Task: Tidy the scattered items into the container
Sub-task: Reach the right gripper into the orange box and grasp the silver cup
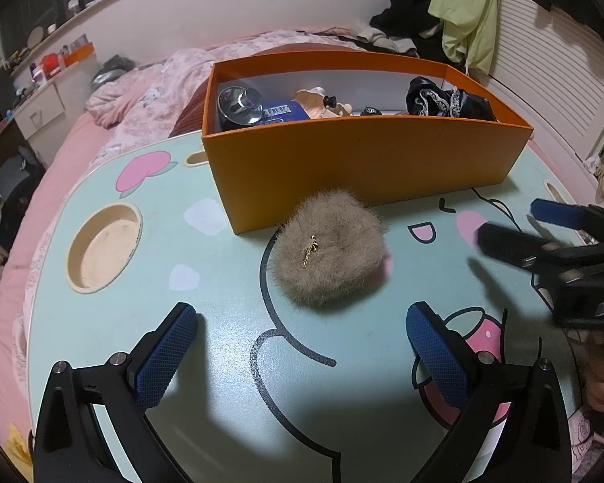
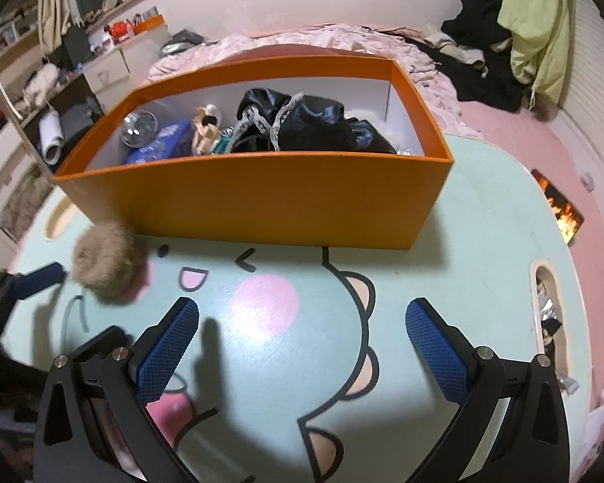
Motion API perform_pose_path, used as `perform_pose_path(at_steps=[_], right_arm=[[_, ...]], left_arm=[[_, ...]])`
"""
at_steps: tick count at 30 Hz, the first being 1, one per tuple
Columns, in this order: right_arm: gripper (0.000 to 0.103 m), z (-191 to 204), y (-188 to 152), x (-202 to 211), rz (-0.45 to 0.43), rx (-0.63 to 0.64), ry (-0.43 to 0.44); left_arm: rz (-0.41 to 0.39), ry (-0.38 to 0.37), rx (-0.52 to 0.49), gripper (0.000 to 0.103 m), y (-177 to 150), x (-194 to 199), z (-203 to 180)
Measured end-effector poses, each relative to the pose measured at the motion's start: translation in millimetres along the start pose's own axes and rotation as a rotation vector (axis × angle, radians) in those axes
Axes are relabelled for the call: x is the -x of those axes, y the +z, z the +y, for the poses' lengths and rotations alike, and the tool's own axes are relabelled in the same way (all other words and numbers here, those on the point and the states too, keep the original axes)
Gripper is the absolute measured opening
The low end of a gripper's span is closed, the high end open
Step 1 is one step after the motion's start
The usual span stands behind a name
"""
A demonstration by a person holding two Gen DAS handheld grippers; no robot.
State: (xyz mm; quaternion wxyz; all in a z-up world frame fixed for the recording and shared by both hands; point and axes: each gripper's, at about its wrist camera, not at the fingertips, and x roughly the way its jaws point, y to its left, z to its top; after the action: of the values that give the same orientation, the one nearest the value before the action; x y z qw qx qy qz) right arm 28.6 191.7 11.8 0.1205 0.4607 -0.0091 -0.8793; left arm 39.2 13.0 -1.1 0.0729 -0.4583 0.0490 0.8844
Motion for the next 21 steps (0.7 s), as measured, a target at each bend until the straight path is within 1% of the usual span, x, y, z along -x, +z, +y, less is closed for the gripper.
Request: perform_pose_path(at_steps=[2, 4, 5, 7, 10, 11, 13, 15, 19, 20, 21], right_arm=[[0.098, -3, 1, 10, -0.012, -0.007, 0.027], [0.091, -7, 5, 22, -0.027, -0.015, 0.065], [0.088, -10, 9, 29, -0.039, -0.022, 0.098], [0.081, -11, 22, 41, -0.062, -0.039, 0.163], [0.072, -3, 51, 49, -0.098, -0.040, 0.271], [0.069, 3, 64, 48, -0.097, -0.034, 0.298], [0.059, 20, 86, 36, -0.075, -0.019, 0.339], [0.053, 40, 102, 19, -0.044, 0.006, 0.364], [0.053, 77, 121, -20, 0.012, 0.037, 0.373], [0.053, 86, 123, -29, 0.025, 0.065, 0.359], [0.051, 91, 126, -37, 0.041, 0.085, 0.345]], left_arm=[[0.000, 0.000, 0.000, 0.103, 0, 0, 0], [0.000, -0.001, 0.000, 0.103, 0, 0, 1], [0.000, -0.001, -0.001, 0.103, 0, 0, 1], [-0.001, -0.001, -0.001, 0.103, 0, 1, 1], [-0.001, -0.001, -0.001, 0.103, 0, 1, 2], [-0.001, -0.001, -0.001, 0.103, 0, 1, 2], [0.000, 0.000, 0.001, 0.103, 0, 1, 1], [-0.001, 0.000, 0.003, 0.103, 0, 1, 1], [-0.002, -0.001, 0.003, 0.103, 0, 2, 0], [-0.002, -0.001, 0.003, 0.103, 0, 2, 0], [-0.002, -0.001, 0.003, 0.103, 0, 2, 0]])
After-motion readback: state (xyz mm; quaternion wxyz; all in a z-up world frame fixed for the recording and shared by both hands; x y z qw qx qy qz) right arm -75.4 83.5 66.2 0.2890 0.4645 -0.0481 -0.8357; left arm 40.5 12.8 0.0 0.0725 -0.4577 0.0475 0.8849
